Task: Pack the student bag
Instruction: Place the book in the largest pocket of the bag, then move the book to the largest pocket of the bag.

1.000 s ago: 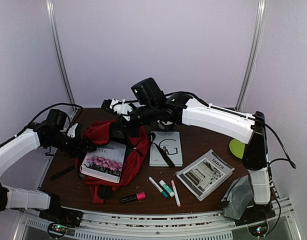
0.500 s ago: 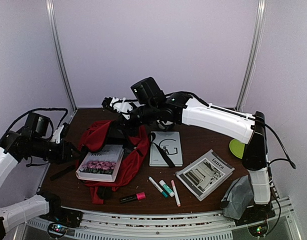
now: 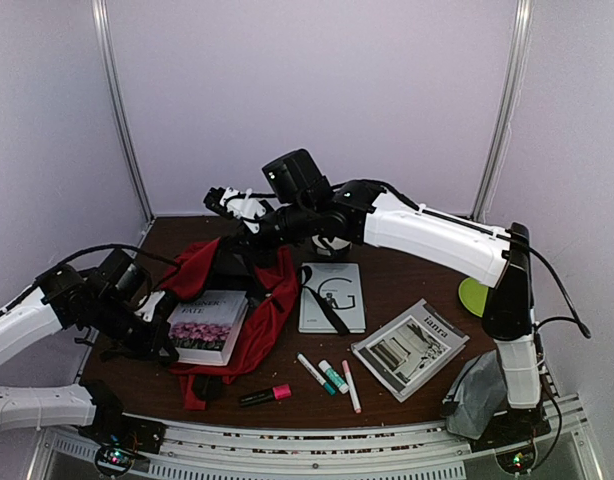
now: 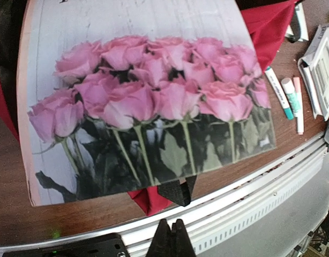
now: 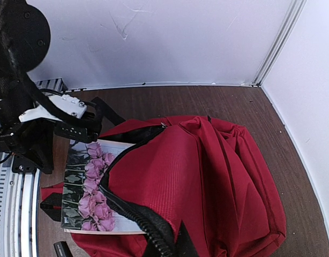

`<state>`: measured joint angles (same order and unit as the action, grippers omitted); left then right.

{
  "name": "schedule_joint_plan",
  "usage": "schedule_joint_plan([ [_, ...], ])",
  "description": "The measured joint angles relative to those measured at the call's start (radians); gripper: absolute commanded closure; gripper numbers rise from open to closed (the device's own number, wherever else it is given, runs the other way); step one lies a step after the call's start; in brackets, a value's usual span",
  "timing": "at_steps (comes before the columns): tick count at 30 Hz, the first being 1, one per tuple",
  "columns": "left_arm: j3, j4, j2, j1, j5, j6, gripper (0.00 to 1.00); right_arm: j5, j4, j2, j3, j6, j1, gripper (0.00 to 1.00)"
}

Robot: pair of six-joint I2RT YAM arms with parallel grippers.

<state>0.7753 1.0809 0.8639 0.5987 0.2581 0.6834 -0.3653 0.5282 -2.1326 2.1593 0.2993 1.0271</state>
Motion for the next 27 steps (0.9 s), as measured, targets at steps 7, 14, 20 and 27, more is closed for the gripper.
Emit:
schedule_joint_plan([
  [7,-0.051,-0.119,0.085,0.0,-0.043,0.003,1.0,-0.024,0.006,0.0,0.0,0.005,0.0,1.0],
  [14,-0.143,-0.378,0.167,0.001,-0.133,0.004,1.0,-0.053,0.008,0.0,-0.001,0.01,0.0,1.0],
  [20,-0.187,-0.614,0.287,0.003,-0.193,0.008,1.0,-0.065,0.007,0.0,-0.004,0.01,0.0,1.0],
  [27,-0.193,-0.857,0.451,0.004,-0.227,0.02,1.0,-0.064,0.008,0.0,-0.005,0.008,-0.002,1.0],
])
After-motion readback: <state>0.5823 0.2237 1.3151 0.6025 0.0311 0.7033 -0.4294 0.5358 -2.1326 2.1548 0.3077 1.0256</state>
